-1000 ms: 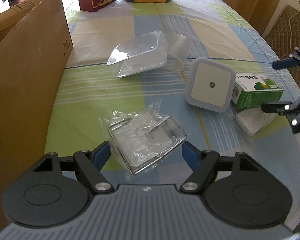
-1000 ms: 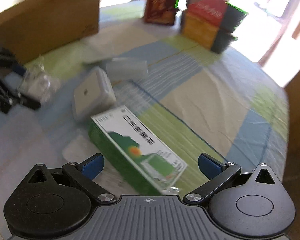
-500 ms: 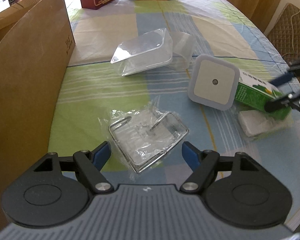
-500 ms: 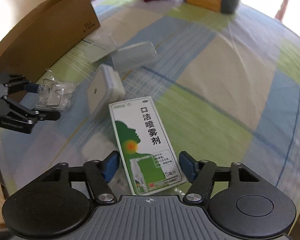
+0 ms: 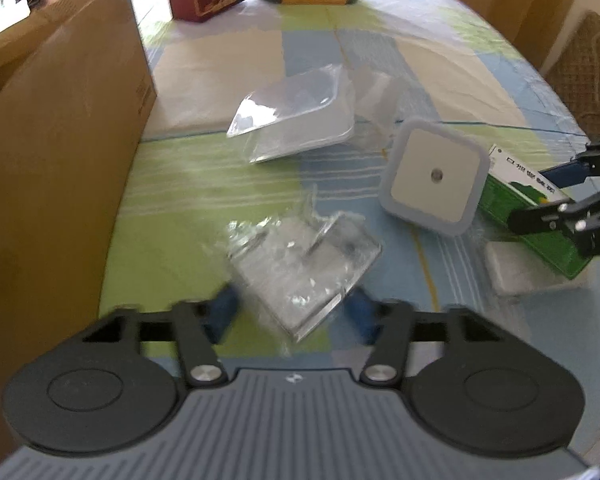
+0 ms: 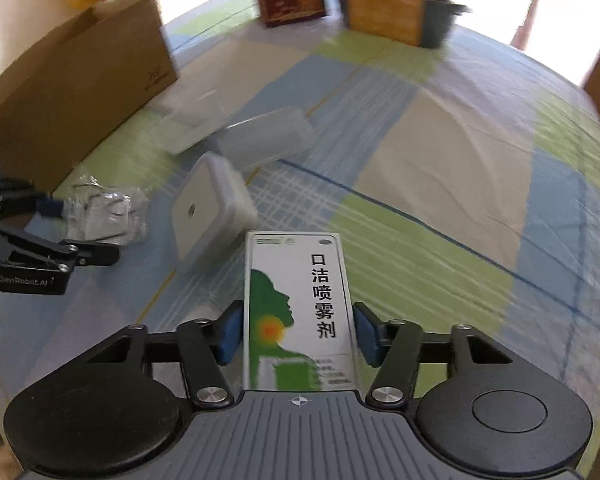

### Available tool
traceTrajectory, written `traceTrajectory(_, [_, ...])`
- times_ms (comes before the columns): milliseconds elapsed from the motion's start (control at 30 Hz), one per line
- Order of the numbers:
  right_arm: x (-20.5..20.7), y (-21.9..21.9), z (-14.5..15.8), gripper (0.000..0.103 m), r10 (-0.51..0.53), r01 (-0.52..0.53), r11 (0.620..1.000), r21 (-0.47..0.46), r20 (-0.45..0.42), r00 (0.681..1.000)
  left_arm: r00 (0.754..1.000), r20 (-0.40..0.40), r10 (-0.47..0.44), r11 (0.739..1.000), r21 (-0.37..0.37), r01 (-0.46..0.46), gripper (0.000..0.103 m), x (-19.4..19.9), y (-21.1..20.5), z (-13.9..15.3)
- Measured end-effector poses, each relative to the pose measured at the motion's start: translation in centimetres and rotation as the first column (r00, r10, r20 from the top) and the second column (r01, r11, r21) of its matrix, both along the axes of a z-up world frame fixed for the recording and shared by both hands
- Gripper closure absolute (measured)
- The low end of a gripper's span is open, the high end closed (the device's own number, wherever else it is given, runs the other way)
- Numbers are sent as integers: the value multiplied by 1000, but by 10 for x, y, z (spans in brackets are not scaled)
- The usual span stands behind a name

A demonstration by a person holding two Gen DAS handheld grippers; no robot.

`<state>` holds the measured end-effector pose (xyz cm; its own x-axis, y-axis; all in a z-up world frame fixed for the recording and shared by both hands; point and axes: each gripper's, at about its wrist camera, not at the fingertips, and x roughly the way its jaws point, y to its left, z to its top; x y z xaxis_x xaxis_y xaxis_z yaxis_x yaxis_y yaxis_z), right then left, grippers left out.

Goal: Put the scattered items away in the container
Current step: 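Carry the bagged hook with the left tool and spray box with the right tool into the cardboard box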

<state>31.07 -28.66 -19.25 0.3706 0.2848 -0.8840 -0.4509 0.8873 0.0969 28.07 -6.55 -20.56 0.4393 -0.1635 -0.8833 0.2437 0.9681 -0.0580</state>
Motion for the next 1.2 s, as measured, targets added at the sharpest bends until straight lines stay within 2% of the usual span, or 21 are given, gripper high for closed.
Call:
traceTrajectory(100, [-15,-11,9,46,-101,102,993,58,-13,995,1000,-10,5,999,-46,-5,63,-4,5,5])
traceTrajectory(233, [-40,-17,21,46,-190,192,973,130,-31,981,1000,13,-23,999,-27,23,64,-18,5,13])
traceTrajectory(333, [-63,-16,27,46,-228,231,959,164,-35,973,997,-6,-80,996,-29,80,62,-35,5,17])
traceTrajectory(367, [-71,-15,27,46,-237,240,956,167,-37,971,995,-10,-100,995,-26,100,59,-43,5,17])
traceTrajectory(400, [-78,-15,28,46,-245,248,954,169,-36,969,993,-13,-120,993,-21,120,46,-50,5,17])
traceTrajectory(433, [-85,-15,28,46,-257,259,950,173,-35,966,989,0,-148,989,8,148,34,-60,3,18])
traceTrajectory(500, [-99,-16,28,46,-281,283,941,183,-42,959,977,52,-205,975,101,199,23,-74,-1,21])
traceTrajectory(600, [-114,-20,26,45,-321,326,925,196,-58,945,943,110,-313,928,245,280,20,-79,-12,22])
traceTrajectory(700, [-125,-24,25,45,-368,374,902,214,-73,927,912,123,-390,887,315,337,19,-70,-21,21])
traceTrajectory(800, [-133,-27,25,45,-406,414,881,228,-80,910,889,104,-446,862,316,396,19,-56,-28,14])
traceTrajectory(867, [-138,-30,23,45,-425,433,872,228,-87,901,882,75,-464,844,341,415,22,-50,-32,6])
traceTrajectory(900, [-139,-30,22,45,-432,441,869,225,-91,897,877,67,-475,833,355,424,32,-51,-34,3])
traceTrajectory(933, [-140,-33,21,45,-433,443,868,222,-94,896,874,68,-482,832,350,431,46,-53,-34,3])
traceTrajectory(1000, [-143,-33,18,45,-436,448,868,213,-103,894,868,75,-491,835,327,444,49,-57,-35,4])
traceTrajectory(1067, [-146,-32,16,45,-440,454,868,203,-113,891,878,74,-472,854,284,435,53,-62,-33,6])
traceTrajectory(1200, [-148,-28,13,45,-439,456,870,187,-127,890,905,51,-422,888,222,402,53,-74,-25,11])
